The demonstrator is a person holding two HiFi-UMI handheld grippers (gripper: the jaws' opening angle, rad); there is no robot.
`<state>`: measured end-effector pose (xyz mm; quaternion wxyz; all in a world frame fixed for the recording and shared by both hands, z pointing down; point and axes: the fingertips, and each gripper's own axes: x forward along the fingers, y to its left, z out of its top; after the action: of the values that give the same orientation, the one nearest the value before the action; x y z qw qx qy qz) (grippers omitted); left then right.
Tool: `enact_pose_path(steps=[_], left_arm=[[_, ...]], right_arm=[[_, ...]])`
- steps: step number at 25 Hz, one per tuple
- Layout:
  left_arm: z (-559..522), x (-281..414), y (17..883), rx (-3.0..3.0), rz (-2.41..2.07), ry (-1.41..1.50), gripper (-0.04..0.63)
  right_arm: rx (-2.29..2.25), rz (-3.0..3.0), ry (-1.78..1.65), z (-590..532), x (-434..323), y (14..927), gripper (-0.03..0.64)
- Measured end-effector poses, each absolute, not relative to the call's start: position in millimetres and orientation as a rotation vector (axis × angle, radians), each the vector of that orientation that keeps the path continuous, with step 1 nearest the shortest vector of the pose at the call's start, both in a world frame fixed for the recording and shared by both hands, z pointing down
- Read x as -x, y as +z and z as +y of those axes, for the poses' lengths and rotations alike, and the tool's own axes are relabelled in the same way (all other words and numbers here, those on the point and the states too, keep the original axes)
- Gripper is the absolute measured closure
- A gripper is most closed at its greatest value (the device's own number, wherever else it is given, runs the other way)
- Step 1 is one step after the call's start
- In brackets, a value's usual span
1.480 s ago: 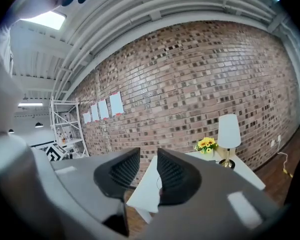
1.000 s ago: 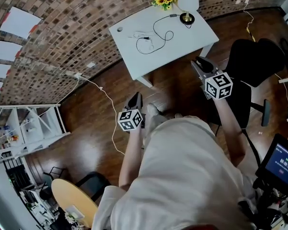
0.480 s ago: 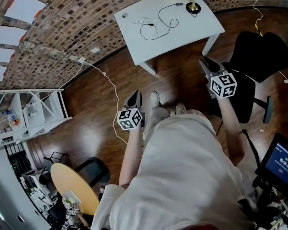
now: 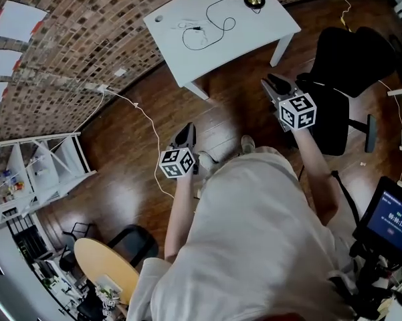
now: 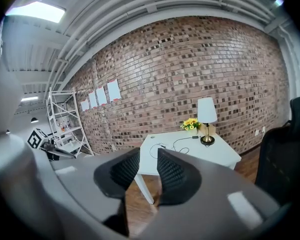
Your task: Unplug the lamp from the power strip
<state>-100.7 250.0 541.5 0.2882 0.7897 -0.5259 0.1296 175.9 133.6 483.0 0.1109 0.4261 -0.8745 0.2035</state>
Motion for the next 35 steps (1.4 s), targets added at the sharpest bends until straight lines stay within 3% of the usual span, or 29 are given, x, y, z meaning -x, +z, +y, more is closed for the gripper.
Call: enact_pose_path(steps=[17, 35], left_arm=[[246.6, 234.8, 541.6, -2.196, -1.281, 0.438, 0.591], [218.7, 226.8, 553.0, -2.231, -1.222, 0.504, 0.591]], right_arm=[[-1.105, -2.548, 0.662, 140.2, -2.6, 493.5, 0.514], [-1.123, -2.503, 0.680, 136.8, -3.5, 510.8, 0.537]])
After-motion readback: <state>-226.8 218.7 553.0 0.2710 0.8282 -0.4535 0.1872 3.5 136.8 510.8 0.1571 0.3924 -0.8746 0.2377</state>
